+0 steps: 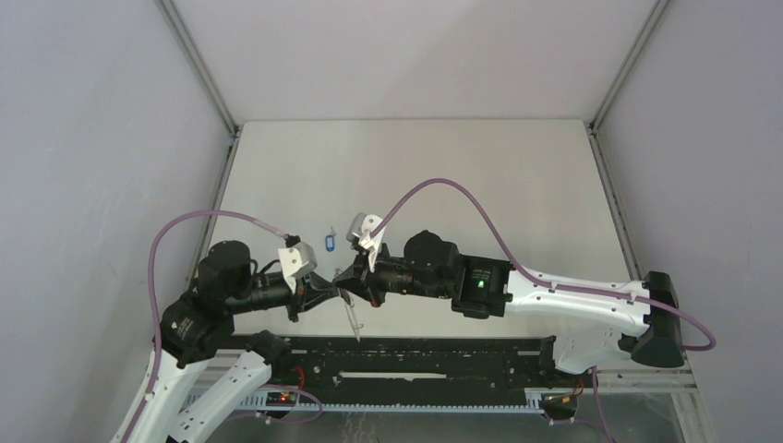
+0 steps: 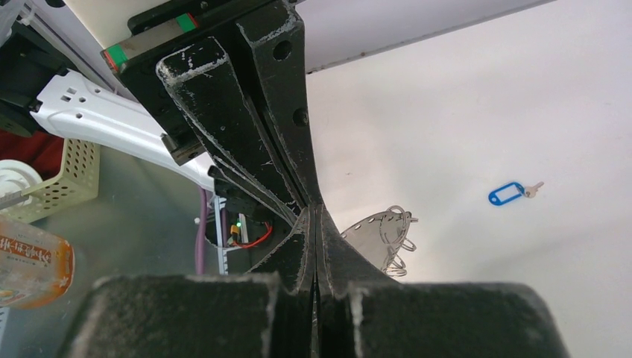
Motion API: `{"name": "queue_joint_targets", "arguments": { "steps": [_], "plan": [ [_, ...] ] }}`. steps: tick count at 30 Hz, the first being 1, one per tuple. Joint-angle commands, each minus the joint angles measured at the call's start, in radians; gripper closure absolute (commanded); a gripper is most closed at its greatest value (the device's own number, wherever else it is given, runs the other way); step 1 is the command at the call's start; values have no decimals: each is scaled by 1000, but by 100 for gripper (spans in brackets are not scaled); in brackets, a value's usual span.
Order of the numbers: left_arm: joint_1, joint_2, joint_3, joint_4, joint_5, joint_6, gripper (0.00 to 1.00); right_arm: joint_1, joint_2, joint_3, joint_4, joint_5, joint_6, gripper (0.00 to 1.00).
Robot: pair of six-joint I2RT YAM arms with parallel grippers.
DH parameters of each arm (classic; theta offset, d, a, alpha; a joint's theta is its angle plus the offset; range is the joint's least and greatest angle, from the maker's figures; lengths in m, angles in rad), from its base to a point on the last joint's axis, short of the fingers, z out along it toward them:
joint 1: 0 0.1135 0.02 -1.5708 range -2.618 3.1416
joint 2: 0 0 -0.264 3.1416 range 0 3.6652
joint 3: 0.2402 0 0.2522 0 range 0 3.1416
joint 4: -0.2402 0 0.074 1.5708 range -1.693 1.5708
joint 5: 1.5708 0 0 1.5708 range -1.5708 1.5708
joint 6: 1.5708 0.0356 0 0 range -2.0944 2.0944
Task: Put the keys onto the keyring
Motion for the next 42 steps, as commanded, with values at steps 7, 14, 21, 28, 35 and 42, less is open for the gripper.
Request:
{"name": "queue_joint_targets", "arguments": {
  "steps": [7, 14, 21, 28, 35, 42],
  "plan": [
    [-5, -11, 57, 37, 24, -17, 100, -2, -13, -20, 55, 91, -16, 100],
    [-5, -12, 58, 38, 24, -17, 100, -4, -24, -40, 63, 101, -4, 100],
    [-5, -15, 62, 40, 22, -19, 100, -10, -48, -67, 74, 127, 7, 100],
    [-5, -14, 69, 44, 25, -22, 100, -22, -67, -91, 81, 133, 27, 100],
    [-5, -16, 72, 51, 30, -26, 100, -26, -64, -90, 74, 122, 39, 100],
    [-5, -34, 71, 77, 30, -22, 100, -79, -81, -135, 116, 25, 126, 100]
  ]
}}
